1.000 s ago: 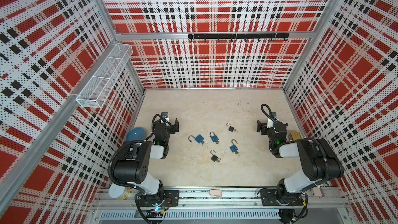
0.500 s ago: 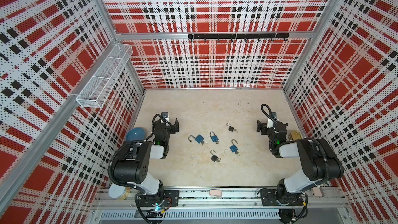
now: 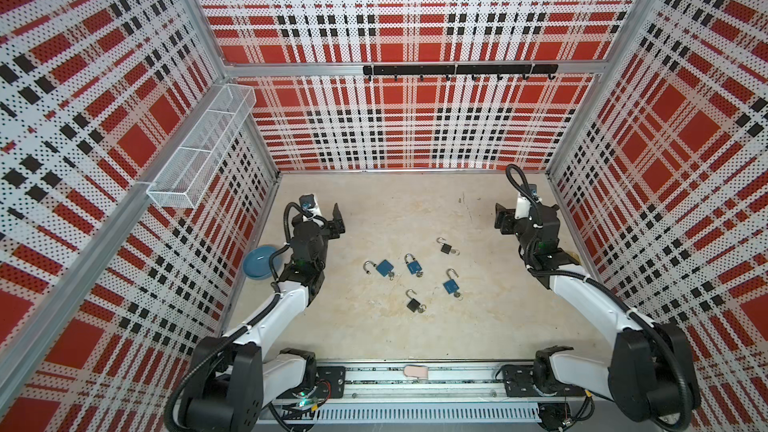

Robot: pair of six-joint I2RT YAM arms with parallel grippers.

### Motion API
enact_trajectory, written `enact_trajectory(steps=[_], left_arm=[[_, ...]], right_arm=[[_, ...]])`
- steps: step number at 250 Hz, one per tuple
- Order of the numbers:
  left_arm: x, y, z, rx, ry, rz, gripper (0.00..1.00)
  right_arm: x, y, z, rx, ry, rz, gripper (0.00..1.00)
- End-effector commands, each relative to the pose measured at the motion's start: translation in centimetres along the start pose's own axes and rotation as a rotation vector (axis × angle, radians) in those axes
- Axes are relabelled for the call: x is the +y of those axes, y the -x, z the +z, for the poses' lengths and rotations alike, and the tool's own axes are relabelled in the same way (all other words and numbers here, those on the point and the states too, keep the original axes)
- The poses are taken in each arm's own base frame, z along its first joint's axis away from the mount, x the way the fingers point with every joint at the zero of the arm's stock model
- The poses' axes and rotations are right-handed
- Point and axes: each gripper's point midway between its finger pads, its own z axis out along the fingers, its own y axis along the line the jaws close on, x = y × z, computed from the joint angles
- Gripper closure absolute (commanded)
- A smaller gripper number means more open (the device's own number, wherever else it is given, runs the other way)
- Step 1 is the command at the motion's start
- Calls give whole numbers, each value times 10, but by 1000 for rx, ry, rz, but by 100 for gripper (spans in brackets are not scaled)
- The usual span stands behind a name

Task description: Lock with the key

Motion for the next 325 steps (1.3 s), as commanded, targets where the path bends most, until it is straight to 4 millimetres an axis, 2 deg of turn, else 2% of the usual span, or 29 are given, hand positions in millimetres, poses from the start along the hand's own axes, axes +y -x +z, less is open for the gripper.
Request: enact_trajectory(steps=[1,16,19,31,56,96,136,188,218,251,254,264,325], left_arm=[[-23,-43,-9,226,-38,-79,15],[-31,-44,-11,275,-50,-81,19],[-42,-46,-15,288,-76,-74,20],[-53,-48,-20,324,-101,-65,21],[-64,-52,-31,371,-112,-57,16],[-64,-52,-47,378,-117,-80,15],[-58,-48,-58,358,-116,-92,13],[-45,-45,-64,351,-98,-111,11],[-34,-48,-63,359,-89,-171,11],[-29,-52,-65,360,-98,-216,11],[-21,-51,-63,354,-78,-226,11],[-18,-52,-64,354,-72,-235,11],[-12,-59,-65,360,-66,-250,11]], right_arm=[[30,-63,-18,273,56,-38,24],[46,-70,-29,307,70,-71,27],[49,-73,-30,314,80,-75,27],[67,-83,-38,346,130,-86,27],[86,-107,-50,420,172,-123,29],[113,-146,-67,539,255,-163,28],[135,-171,-80,613,340,-170,29],[153,-199,-84,682,368,-192,32],[160,-211,-83,724,376,-206,38],[163,-217,-81,748,365,-235,41],[163,-218,-80,750,367,-236,41],[165,-219,-80,756,371,-239,41],[169,-220,-74,769,343,-271,47]])
